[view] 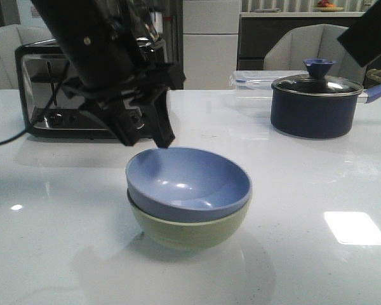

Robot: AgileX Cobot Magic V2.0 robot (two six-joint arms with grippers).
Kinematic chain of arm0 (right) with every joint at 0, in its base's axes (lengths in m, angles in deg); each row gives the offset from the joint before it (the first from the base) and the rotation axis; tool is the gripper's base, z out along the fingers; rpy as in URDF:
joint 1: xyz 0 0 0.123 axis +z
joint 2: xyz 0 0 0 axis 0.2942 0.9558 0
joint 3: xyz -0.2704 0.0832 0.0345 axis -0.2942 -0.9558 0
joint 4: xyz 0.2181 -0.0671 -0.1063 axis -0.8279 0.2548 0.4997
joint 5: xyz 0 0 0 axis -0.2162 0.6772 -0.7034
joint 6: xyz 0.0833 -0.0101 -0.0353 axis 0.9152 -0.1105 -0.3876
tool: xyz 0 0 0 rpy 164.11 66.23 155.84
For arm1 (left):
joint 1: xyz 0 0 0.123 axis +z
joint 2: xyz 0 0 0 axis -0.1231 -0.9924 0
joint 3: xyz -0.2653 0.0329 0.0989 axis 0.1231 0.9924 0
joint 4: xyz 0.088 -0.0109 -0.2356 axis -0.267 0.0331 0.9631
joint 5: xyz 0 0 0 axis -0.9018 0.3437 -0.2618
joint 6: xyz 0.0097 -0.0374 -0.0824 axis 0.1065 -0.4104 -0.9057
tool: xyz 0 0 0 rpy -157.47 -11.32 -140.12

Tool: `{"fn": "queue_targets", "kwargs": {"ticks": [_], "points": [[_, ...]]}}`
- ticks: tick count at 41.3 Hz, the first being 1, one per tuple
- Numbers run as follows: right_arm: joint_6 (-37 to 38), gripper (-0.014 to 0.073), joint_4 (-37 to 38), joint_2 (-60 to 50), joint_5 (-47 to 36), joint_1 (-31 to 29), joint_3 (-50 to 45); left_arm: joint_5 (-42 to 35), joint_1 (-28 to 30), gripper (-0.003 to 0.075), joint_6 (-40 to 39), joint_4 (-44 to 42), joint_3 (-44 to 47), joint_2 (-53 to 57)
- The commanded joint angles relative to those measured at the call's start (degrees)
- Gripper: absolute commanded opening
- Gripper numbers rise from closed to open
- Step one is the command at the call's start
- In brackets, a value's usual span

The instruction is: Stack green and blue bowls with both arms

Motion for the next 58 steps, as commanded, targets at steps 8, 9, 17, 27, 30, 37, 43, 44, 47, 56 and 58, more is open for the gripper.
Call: {"fn": "queue_targets", "kwargs": {"ticks": [8,9,17,27,30,37,43,44,47,56,58], "points": [[0.0,0.0414,0.4,-1.38,-3.55,-0.5,1.57,-3.15,-0.4,0.0425,0.61,-6.25,2.07,19.63],[0.26,0.0414,0.4,-1.95,-3.36,-0.77,1.57,-3.64,-0.4,0.0425,0.61,-7.5,3.6,21.77],[0.93,0.0414,0.4,-5.77,-2.34,-3.14,1.57,-6.71,-0.4,0.0425,0.61,-13.13,14.13,37.3],[0.93,0.0414,0.56,-10.83,0.72,-3.61,-1.9,-8.53,-0.4,0.0425,0.61,-13.13,27.58,53.23],[0.88,0.0414,0.81,-12.2,0.49,-3.61,-3.89,-8.53,-0.4,0.0425,0.61,-13.13,30.86,56.86],[0.88,0.0414,0.87,-13.38,-0.83,-3.61,-7.31,-8.89,-0.4,0.0425,0.61,-13.13,36.21,62.89],[0.88,0.0402,0.97,-13.38,-2.48,-3.61,-7.83,-9.03,-0.4,0.0423,0.61,-13.13,37.44,63.53],[0.88,0.039,0.97,-13.38,-2.74,-3.61,-7.83,-9.03,-0.4,0.0419,0.61,-13.13,37.44,63.42],[0.88,0.0319,0.97,-13.38,-3.06,-3.61,-7.88,-9.03,-0.4,0.0391,0.61,-13.13,37.44,63.29],[0.88,0.0074,0.97,-13.38,-3.6,-3.61,-8.34,-10.79,-0.4,0.0208,0.5,-13.0,37.44,63.29],[0.88,0.0048,0.97,-13.38,-3.6,-3.61,-8.34,-10.95,-0.4,0.0166,0.5,-13.0,37.44,63.29]]}}
